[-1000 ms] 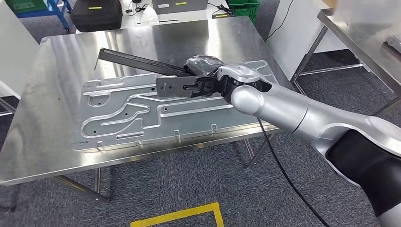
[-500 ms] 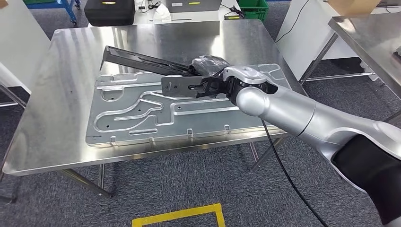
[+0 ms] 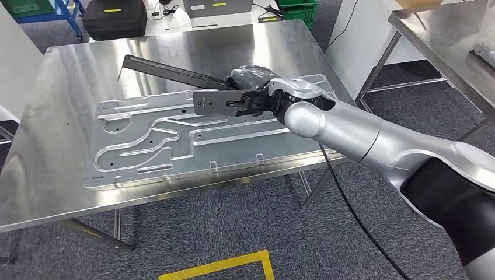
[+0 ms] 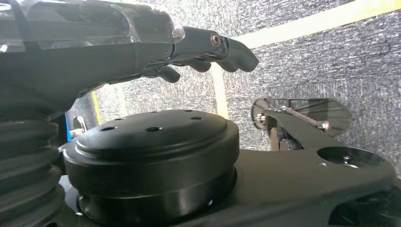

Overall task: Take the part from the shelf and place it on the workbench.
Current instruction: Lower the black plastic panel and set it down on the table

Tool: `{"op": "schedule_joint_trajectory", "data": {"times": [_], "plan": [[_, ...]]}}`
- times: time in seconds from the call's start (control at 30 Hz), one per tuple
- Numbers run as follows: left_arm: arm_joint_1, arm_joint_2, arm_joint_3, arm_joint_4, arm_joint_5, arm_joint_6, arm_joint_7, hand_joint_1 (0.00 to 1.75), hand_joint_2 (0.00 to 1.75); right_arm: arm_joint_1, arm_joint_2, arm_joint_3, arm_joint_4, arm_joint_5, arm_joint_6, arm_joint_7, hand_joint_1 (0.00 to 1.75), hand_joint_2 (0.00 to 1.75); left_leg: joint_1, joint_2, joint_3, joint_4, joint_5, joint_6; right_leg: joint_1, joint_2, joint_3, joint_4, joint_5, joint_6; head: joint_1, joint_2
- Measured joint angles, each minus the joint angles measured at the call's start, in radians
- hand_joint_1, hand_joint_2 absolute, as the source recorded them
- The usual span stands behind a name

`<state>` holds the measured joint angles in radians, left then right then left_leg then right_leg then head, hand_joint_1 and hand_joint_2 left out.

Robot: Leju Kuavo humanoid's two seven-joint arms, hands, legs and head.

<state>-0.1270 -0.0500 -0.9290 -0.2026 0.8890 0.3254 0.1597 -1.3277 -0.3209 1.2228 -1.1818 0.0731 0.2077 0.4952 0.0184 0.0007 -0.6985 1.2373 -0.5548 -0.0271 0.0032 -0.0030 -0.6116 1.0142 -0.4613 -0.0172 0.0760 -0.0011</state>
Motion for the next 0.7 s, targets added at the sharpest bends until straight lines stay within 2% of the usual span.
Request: {"op": "schedule_joint_trajectory", "data": {"times": [0.07,0.1,0.2,0.27,0.3,0.37,0.4,0.43,0.47,0.5,0.53,0.6,0.63,0.7], "plan": [[0.002,0.0,0.0,0.0,-0.001,0.0,0.001,0.0,1.75,-0.001,0.0,-0.001,0.0,0.0,0.0,0.0,1.75,1.75,0.0,0.003,0.048,-0.103,0.052,0.003,0.001,0.002,-0.003,0.014,-0.009,0.006,-0.008,0.0],[0.003,0.0,0.0,0.0,-0.002,0.0,0.001,0.0,1.75,-0.001,0.0,-0.001,0.0,0.0,-0.001,0.0,1.75,1.75,-0.001,0.004,0.063,-0.138,0.058,0.008,0.003,0.003,-0.009,0.021,-0.012,0.011,-0.012,0.0],[0.005,-0.001,0.0,0.0,-0.003,0.0,0.001,0.0,1.75,0.0,0.0,-0.001,0.0,0.0,-0.001,-0.001,1.75,1.75,-0.001,0.001,0.068,-0.162,0.048,0.023,0.005,0.003,-0.022,0.028,-0.01,0.022,-0.012,0.0],[0.005,-0.002,0.0,0.0,-0.003,-0.001,0.001,0.0,1.75,-0.001,0.0,-0.002,0.0,0.0,-0.002,-0.001,1.75,1.75,0.003,-0.001,0.07,-0.165,0.052,0.03,0.004,0.003,-0.029,0.046,-0.026,0.032,-0.007,0.0],[0.005,-0.002,0.0,0.0,-0.003,-0.001,0.001,0.0,1.75,-0.002,0.0,-0.002,0.0,0.0,-0.002,-0.001,1.75,1.75,0.006,-0.001,0.071,-0.167,0.052,0.034,0.002,0.003,-0.045,0.081,-0.047,0.038,-0.004,0.0],[0.005,-0.003,0.0,0.0,-0.004,-0.001,0.001,0.0,1.75,-0.002,0.0,-0.002,0.0,0.0,-0.002,-0.001,1.75,1.75,0.006,0.001,0.072,-0.167,0.052,0.038,-0.002,0.003,-0.1,0.197,-0.102,0.049,0.007,0.0],[0.005,-0.002,0.0,0.0,-0.004,-0.001,0.001,0.0,1.75,0.0,0.0,-0.001,0.001,0.0,-0.002,-0.001,1.75,1.75,0.006,0.001,0.073,-0.167,0.051,0.04,-0.003,0.003,-0.129,0.254,-0.12,0.051,0.012,0.0],[0.005,-0.002,0.0,0.0,-0.004,-0.001,0.001,0.0,1.75,0.002,-0.001,-0.001,0.001,0.0,-0.001,-0.001,1.75,1.75,0.005,0.001,0.074,-0.167,0.05,0.041,-0.004,0.003,-0.147,0.286,-0.123,0.051,0.017,0.0],[0.005,-0.002,0.0,0.0,-0.004,-0.001,0.001,0.0,1.75,0.003,-0.001,-0.001,0.002,0.0,-0.001,-0.001,1.75,1.75,0.004,0.001,0.076,-0.167,0.048,0.041,-0.003,0.003,-0.149,0.284,-0.106,0.049,0.022,0.0],[0.005,-0.002,0.0,0.0,-0.004,-0.002,0.001,0.0,1.75,0.003,0.0,-0.001,0.002,0.0,-0.001,-0.001,1.75,1.75,0.002,0.001,0.079,-0.167,0.047,0.042,-0.002,0.004,-0.134,0.245,-0.073,0.043,0.026,0.0],[0.005,-0.002,0.0,0.0,-0.005,-0.002,0.001,0.0,1.75,0.002,0.0,-0.002,0.003,0.0,-0.001,-0.001,1.75,1.75,0.001,0.001,0.084,-0.167,0.044,0.041,0.0,0.005,-0.107,0.181,-0.033,0.035,0.031,0.0],[0.005,-0.004,0.0,0.0,-0.006,-0.003,0.0,0.0,1.75,-0.001,0.0,-0.004,0.003,0.0,-0.001,-0.001,1.75,1.75,-0.001,0.001,0.088,-0.17,0.041,0.037,0.006,0.007,-0.054,0.073,0.014,0.017,0.029,0.0],[0.005,-0.005,0.0,0.001,-0.006,-0.003,0.0,0.0,1.75,-0.002,0.0,-0.005,0.003,0.0,-0.001,-0.001,1.75,1.75,-0.001,0.001,0.089,-0.171,0.041,0.034,0.01,0.008,-0.04,0.045,0.018,0.009,0.029,0.0],[0.005,-0.006,0.0,0.001,-0.007,-0.005,0.0,0.0,1.75,-0.004,0.0,-0.005,0.003,0.0,-0.001,-0.001,1.75,1.75,0.001,0.002,0.089,-0.177,0.042,0.024,0.015,0.008,-0.031,0.025,0.011,0.0,0.03,0.0]]}}
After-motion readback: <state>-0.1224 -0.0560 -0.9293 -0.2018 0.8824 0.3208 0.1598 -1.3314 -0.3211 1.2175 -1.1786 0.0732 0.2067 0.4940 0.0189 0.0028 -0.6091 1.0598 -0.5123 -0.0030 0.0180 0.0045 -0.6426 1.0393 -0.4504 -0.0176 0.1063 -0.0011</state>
